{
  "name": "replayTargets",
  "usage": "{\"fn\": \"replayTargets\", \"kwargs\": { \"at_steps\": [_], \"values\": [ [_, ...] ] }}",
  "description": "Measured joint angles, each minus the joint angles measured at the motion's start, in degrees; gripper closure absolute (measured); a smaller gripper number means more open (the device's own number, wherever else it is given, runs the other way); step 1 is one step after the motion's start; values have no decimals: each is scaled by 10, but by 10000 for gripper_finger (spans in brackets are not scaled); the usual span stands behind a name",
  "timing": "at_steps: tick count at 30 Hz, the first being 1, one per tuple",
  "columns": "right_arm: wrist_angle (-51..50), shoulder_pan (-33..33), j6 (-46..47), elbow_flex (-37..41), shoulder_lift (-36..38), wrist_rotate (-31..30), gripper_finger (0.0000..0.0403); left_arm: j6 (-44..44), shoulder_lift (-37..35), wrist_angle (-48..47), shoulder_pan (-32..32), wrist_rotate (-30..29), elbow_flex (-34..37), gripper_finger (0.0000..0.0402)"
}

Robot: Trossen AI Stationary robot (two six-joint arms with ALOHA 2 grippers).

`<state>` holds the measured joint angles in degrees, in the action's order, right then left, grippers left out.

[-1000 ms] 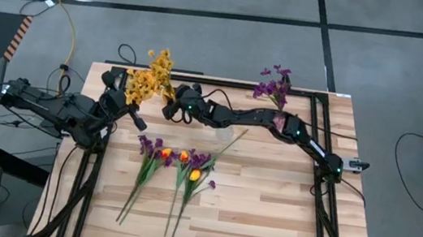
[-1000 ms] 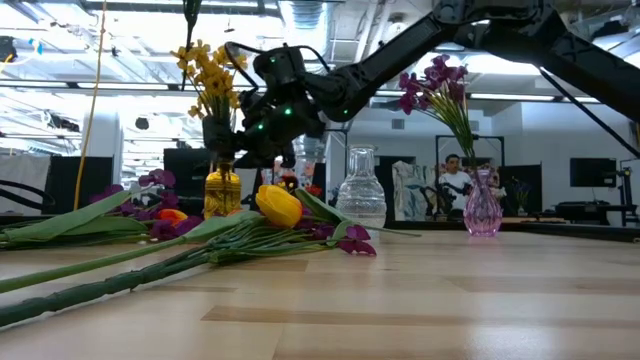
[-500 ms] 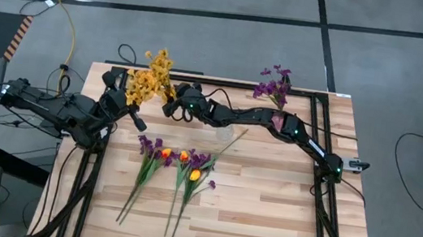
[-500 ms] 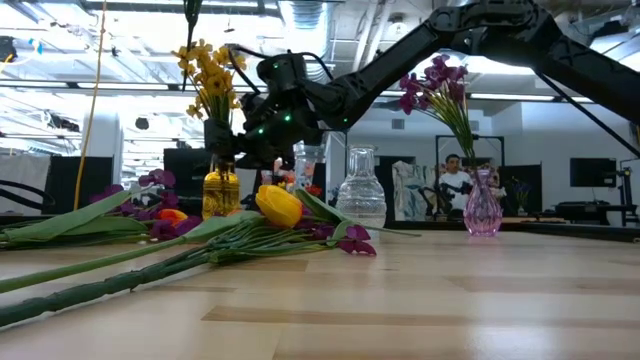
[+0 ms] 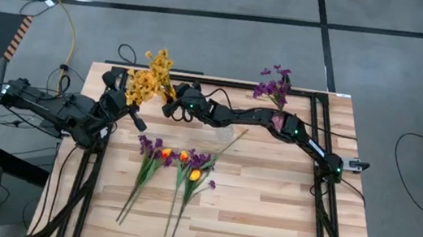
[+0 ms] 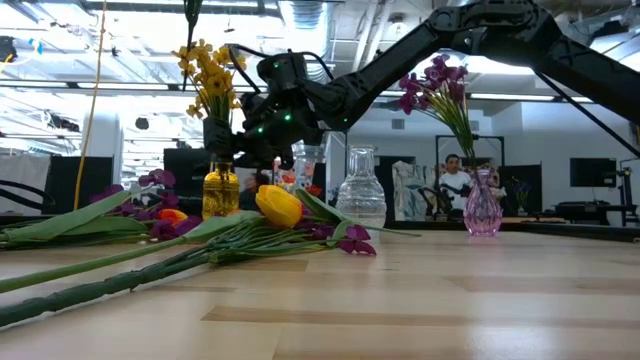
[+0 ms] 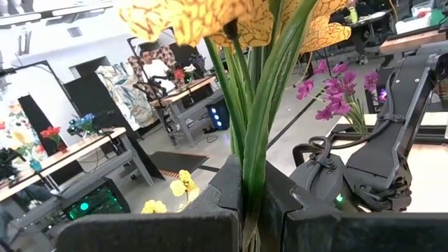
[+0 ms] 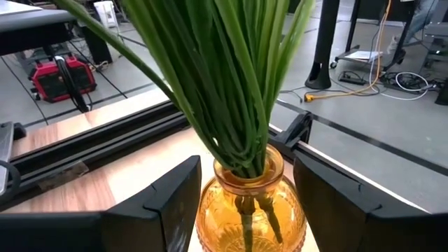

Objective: Sort flowers into vase by color
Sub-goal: Put the yellow flowers into the yellow vase

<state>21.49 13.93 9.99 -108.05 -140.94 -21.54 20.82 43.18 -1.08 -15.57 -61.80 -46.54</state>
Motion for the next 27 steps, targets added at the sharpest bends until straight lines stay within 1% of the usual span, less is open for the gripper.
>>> {"fn": "replayTargets", "kwargs": {
  "at_steps": [5,13,16,27],
  "values": [
    [-3,2,0,0,0,0,162,-5,0,0,0,0,0,401],
    [-3,2,0,0,0,2,213,-5,0,0,0,0,0,401],
    [-3,2,0,0,0,4,226,-5,0,0,0,0,0,401],
    [-8,-1,0,0,1,5,231,-5,0,1,0,-1,0,401]
  ]
}}
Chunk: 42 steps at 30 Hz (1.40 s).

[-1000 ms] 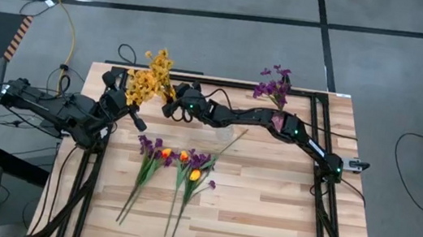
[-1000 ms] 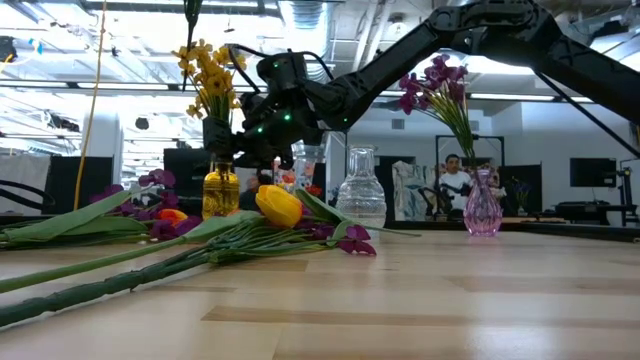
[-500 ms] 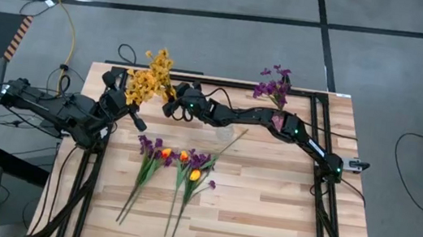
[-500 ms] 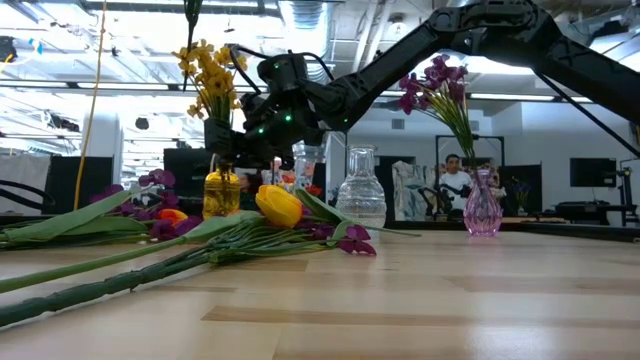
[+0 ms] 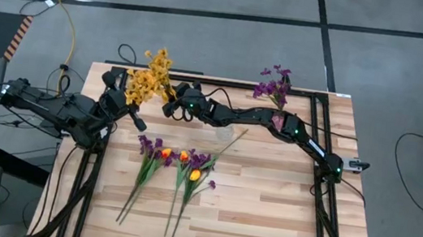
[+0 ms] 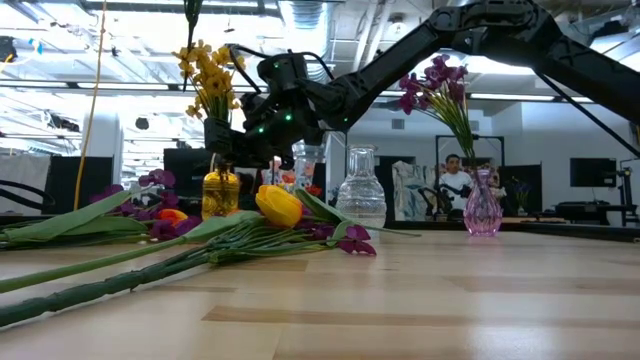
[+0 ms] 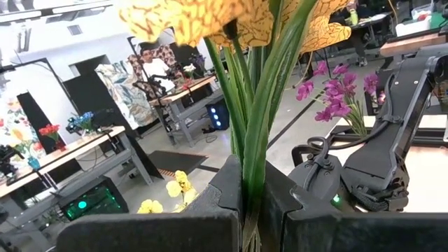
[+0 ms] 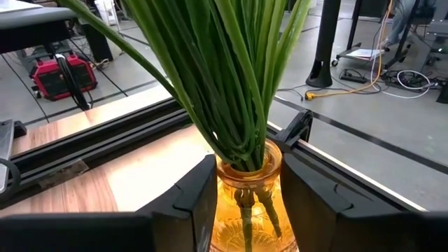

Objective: Sort flowers into vase by color
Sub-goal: Put the yellow flowers into the yellow vase

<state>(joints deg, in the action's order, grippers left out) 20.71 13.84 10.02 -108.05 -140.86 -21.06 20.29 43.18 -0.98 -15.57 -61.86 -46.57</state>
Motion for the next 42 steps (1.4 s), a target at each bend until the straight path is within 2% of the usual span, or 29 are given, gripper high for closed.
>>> {"fn": "replayTargets", "kwargs": {
  "at_steps": [7,22,30,38,42],
  "values": [
    [-8,-5,0,0,1,0,237,1,-15,0,0,-4,0,401],
    [-9,-11,0,0,1,1,237,0,-91,-27,0,-5,0,401],
    [-10,-11,0,0,1,1,237,10,-131,-45,0,-61,0,401],
    [-10,-11,0,0,1,1,237,14,-165,-10,0,-18,0,401],
    [-10,-11,0,0,1,1,237,56,-178,40,0,3,0,401]
  ]
}}
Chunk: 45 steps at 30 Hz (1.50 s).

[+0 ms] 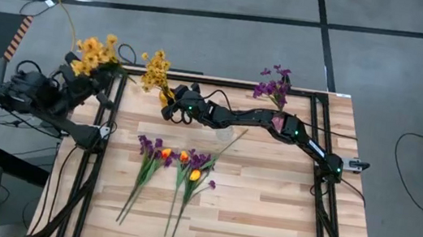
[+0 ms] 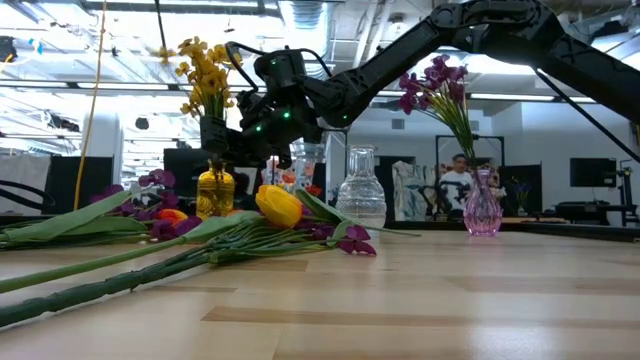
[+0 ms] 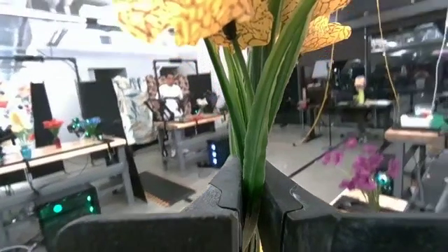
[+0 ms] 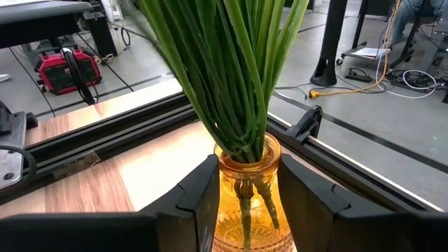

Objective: Sort flowers into vase by color
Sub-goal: Put the yellow flowers into the yellow vase

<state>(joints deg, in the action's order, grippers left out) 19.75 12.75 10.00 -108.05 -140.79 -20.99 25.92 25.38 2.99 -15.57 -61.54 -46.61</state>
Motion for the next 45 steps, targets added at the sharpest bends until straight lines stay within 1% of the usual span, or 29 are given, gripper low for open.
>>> {"fn": "replayTargets", "kwargs": {
  "at_steps": [3,5,8,10,14,17,26,28,30,33,37,41,45],
  "values": [
    [0,0,0,0,0,0,237,37,-6,26,0,-12,0,401],
    [0,0,0,0,0,0,237,48,-11,30,0,-23,0,401],
    [0,0,0,0,0,0,237,44,-19,26,0,-36,0,401],
    [0,0,0,0,0,0,237,20,-24,9,0,-36,0,401],
    [0,0,0,0,0,0,237,-62,-30,-75,0,-38,0,401],
    [0,0,0,0,-1,0,237,-136,-29,-146,0,-57,0,401],
    [-3,0,0,0,-2,0,237,-382,-28,-371,0,-151,1,401],
    [-2,0,0,0,-2,0,237,-430,-26,-393,0,-177,15,401],
    [-2,0,0,0,-2,0,237,-456,-26,-393,0,-196,45,401],
    [-2,0,0,0,-2,0,237,-490,-27,-378,0,-205,92,401],
    [-1,0,0,0,-2,0,237,-498,-26,-308,0,-193,150,401],
    [0,0,0,0,-2,0,237,-456,-26,-202,0,-157,197,401],
    [0,-2,0,0,-2,0,237,-381,-26,-73,0,-130,241,401]
  ]
}}
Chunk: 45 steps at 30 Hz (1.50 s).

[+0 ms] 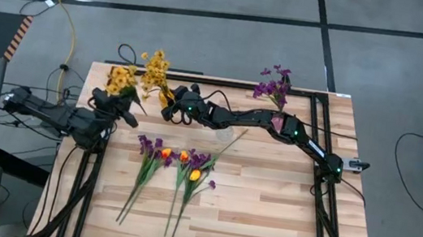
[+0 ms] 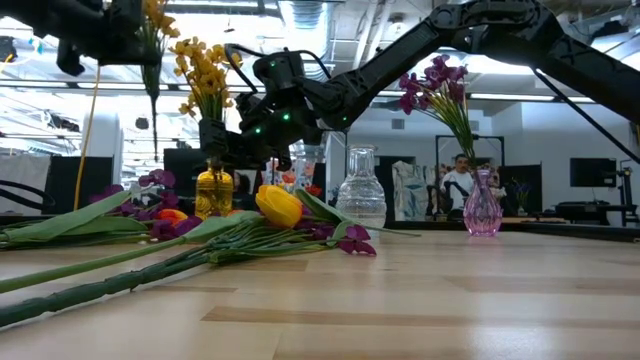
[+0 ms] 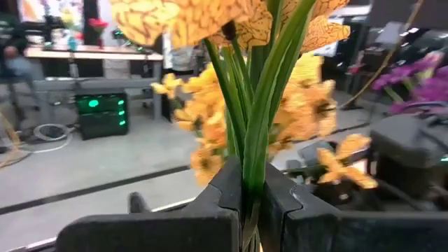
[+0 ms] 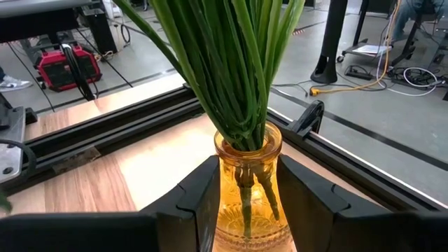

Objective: Sort flowers into vase by color
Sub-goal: Put the yellow flowers into the yellow vase

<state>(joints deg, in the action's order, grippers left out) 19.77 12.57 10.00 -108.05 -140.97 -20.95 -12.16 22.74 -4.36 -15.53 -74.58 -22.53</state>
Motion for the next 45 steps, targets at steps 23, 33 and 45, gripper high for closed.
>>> {"fn": "replayTargets", "kwargs": {
  "at_steps": [23,33,45],
  "values": [
    [0,-6,0,0,0,0,237,284,0,468,161,249,146,401],
    [0,-6,0,0,0,0,237,271,1,469,252,338,146,401],
    [0,-6,0,0,1,0,237,226,34,455,317,390,146,401]
  ]
}}
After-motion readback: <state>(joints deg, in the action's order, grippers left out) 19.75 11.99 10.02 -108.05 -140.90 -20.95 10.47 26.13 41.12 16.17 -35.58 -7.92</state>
